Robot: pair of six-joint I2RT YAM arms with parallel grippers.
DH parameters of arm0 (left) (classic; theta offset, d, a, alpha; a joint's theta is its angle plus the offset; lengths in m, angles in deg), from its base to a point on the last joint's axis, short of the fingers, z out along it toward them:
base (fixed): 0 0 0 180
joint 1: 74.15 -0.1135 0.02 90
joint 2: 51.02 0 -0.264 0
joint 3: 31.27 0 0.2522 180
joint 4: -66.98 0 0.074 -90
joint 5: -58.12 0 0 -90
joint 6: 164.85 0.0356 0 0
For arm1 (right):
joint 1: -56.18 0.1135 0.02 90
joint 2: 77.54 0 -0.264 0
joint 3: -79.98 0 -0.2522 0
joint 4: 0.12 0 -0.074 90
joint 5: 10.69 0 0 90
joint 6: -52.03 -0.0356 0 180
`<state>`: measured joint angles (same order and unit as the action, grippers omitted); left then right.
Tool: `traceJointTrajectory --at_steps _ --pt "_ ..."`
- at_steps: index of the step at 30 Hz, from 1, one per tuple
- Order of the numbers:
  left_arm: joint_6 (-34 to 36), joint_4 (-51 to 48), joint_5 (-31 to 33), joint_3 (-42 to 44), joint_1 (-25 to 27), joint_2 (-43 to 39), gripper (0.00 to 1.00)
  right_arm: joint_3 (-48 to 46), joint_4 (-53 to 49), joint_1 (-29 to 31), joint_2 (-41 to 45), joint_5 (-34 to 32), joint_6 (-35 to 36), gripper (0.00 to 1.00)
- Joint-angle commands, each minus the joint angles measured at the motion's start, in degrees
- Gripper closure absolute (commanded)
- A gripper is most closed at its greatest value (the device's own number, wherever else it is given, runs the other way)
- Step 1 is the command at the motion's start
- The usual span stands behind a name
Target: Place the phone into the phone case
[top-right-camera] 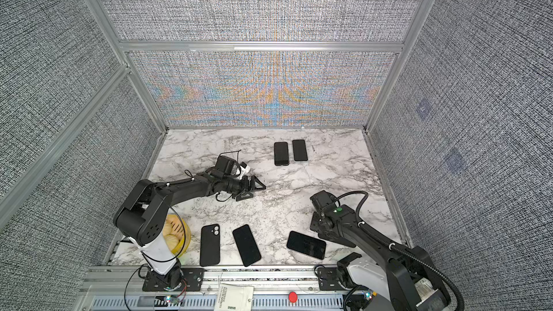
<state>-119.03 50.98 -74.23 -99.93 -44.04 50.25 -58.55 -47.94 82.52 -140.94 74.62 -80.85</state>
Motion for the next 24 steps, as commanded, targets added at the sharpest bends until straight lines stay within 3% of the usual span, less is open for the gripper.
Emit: traceJointTrajectory --at_steps 1,15,24 --pt "0.09 0.53 -0.45 -0.22 -0.05 0.49 0.05 -0.50 3.27 0.03 -1.03 2.47 0.32 0.58" --pt "1.20 -1.24 -0.32 -2.07 -0.05 2.07 0.05 1.49 6.95 0.12 -5.91 5.03 0.51 0.95" --pt "1.83 -1.45 0.63 -0.66 -0.09 0.90 0.05 8.85 7.57 0.45 -12.13 6.48 1.96 1.00"
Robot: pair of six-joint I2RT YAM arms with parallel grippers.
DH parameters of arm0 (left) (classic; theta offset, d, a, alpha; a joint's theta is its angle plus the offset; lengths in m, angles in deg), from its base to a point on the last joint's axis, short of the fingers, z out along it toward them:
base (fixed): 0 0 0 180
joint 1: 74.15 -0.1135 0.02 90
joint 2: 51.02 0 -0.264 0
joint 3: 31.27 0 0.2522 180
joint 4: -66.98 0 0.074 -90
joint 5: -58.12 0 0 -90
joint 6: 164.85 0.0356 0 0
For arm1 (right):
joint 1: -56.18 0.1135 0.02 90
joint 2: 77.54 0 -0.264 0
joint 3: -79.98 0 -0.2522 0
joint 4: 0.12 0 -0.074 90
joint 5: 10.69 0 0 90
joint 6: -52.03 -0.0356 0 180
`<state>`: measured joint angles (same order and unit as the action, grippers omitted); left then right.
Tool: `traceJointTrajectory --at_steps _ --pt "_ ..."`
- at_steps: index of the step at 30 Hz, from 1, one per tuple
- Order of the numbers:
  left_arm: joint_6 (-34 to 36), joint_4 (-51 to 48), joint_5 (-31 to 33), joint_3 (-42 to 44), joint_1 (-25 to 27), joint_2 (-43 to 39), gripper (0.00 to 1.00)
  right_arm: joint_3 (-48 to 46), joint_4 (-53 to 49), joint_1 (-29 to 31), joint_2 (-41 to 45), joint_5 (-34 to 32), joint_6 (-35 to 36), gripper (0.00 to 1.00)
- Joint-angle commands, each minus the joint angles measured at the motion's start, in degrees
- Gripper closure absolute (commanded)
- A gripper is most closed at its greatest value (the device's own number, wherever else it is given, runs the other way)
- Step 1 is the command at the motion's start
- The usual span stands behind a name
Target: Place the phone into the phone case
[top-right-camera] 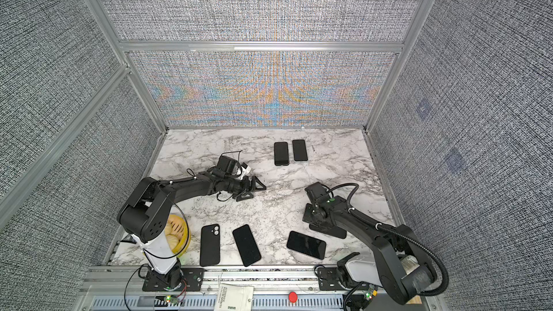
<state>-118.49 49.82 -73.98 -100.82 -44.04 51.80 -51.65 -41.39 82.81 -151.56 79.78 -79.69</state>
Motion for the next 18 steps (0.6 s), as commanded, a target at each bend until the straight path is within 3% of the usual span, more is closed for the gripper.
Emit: traceJointTrajectory --at_steps 1,18 --pt "1.36 -0.21 0.49 0.54 -0.09 -0.93 0.05 3.07 1.52 0.42 -2.68 1.67 0.81 1.00" --pt "0.24 5.64 -0.22 7.66 -2.32 -3.67 0.05 28.58 10.15 11.99 -29.24 8.49 -3.56 0.96"
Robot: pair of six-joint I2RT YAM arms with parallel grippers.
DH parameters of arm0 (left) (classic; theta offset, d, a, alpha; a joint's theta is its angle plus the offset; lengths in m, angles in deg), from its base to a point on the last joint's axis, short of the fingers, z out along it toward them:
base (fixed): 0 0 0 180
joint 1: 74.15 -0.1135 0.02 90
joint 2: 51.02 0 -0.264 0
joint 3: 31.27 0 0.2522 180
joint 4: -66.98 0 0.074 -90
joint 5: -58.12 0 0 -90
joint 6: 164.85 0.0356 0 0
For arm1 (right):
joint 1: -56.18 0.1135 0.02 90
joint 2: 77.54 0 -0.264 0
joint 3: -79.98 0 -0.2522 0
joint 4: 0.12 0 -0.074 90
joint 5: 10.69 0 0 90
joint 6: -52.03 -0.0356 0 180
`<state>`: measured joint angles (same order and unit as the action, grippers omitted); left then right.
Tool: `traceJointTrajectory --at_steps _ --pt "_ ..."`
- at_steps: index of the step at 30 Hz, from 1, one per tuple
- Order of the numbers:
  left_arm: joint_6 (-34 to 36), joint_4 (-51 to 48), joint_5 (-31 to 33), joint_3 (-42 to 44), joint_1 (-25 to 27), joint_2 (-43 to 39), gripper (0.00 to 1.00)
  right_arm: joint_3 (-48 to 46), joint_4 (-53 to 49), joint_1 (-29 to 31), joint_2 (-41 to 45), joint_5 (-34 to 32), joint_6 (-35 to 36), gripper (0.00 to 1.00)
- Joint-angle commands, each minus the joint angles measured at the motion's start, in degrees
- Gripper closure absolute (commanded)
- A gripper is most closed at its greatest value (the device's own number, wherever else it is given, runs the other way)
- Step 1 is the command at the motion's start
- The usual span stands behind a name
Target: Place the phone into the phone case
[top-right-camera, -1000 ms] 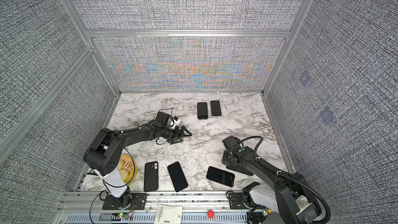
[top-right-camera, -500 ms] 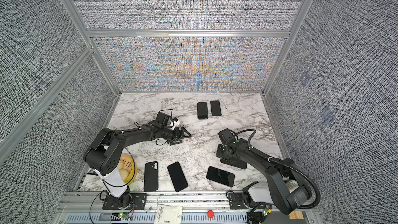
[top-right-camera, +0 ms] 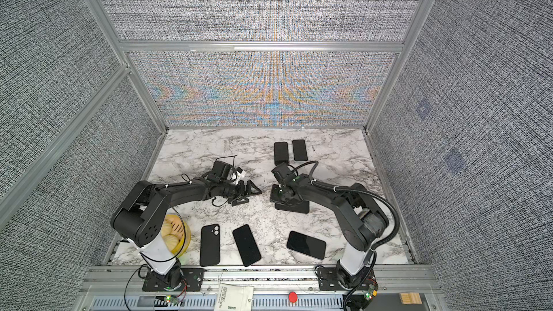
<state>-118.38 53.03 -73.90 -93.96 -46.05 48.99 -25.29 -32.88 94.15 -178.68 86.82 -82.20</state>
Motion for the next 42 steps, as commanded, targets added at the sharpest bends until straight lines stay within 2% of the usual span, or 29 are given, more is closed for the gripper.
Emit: traceJointTrajectory --at_steps 1,6,13,18,22,28,36,42 --pt "0.13 2.67 0.00 1.57 -0.56 -1.33 0.05 3.53 1.92 1.00 -3.26 1.52 -1.15 0.96" --pt "-0.28 4.51 -0.28 4.87 -1.92 -2.79 0.05 8.17 2.23 2.20 -7.31 2.53 -0.98 0.89" --pt "3.71 -1.72 2.34 2.97 -1.13 -5.57 0.05 11.88 -4.59 0.75 -6.10 1.52 6.70 0.61" --pt "3.03 -1.33 1.35 1.90 0.51 -4.50 0.06 12.53 -10.16 -2.04 -3.04 -1.40 15.09 0.49" --pt "1.81 -0.10 0.90 1.60 2.27 -3.99 0.07 10.99 -11.16 -7.03 -2.07 -1.38 21.04 0.47" --pt "1.10 0.25 -0.14 0.95 3.96 -2.80 0.08 9.43 -9.44 -12.31 -2.93 1.67 24.43 0.45" --pt "-0.50 2.30 -1.78 0.28 6.85 -0.28 0.08 5.56 -7.10 -14.52 -3.71 4.80 25.99 0.38" --pt "-0.86 2.26 -2.13 -0.58 7.59 0.23 0.08 1.84 -5.09 -14.62 -2.46 7.68 25.42 0.37"
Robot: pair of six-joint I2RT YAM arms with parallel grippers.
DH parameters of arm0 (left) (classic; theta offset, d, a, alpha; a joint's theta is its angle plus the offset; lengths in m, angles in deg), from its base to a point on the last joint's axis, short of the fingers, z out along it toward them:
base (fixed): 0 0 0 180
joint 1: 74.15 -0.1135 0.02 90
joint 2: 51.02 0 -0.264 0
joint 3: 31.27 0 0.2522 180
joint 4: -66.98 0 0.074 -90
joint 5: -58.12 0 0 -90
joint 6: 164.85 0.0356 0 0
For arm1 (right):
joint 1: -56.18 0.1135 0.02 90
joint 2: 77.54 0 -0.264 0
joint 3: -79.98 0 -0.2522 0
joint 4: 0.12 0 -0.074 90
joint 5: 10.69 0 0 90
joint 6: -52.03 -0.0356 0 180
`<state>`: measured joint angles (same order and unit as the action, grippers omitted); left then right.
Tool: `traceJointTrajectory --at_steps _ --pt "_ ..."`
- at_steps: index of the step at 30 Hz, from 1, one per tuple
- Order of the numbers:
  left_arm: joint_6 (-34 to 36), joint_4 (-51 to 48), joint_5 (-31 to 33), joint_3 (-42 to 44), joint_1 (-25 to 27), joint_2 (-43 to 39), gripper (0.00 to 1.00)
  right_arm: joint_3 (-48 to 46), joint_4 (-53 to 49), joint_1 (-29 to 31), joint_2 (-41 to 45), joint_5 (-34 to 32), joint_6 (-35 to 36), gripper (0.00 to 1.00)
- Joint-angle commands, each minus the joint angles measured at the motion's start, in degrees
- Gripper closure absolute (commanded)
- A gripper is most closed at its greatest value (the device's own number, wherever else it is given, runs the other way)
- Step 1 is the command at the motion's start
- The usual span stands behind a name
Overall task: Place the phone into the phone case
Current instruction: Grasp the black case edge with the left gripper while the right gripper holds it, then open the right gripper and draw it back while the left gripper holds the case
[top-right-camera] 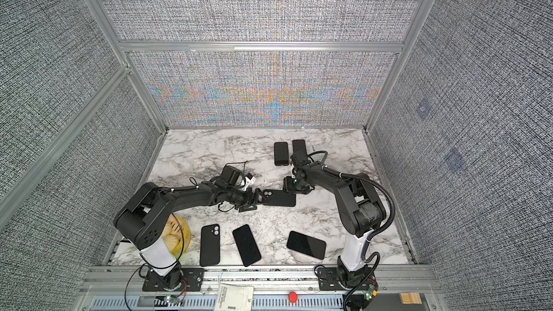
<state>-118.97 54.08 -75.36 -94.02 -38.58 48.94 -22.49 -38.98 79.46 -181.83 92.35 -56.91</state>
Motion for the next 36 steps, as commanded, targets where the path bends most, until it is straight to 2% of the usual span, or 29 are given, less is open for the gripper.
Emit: traceJointTrajectory --at_steps 1,12,30,34,36 --pt "-0.18 0.95 -0.72 -0.64 0.20 0.44 0.08 -1.54 1.19 0.06 0.95 2.55 0.04 0.37" --pt "-0.41 0.95 0.14 -1.31 0.41 1.37 0.08 -9.09 3.46 1.15 6.07 6.00 -2.43 0.37" --pt "0.44 0.02 0.95 -4.06 -0.89 3.64 0.08 -17.01 3.75 12.47 15.21 7.84 -7.79 0.38" --pt "0.70 0.14 0.82 -4.61 -1.63 4.29 0.08 -16.69 -2.86 14.31 20.38 3.45 -5.63 0.35" --pt "0.48 0.54 0.53 -4.50 -2.07 4.32 0.08 -17.71 -6.10 15.84 24.56 -0.22 -4.91 0.28"
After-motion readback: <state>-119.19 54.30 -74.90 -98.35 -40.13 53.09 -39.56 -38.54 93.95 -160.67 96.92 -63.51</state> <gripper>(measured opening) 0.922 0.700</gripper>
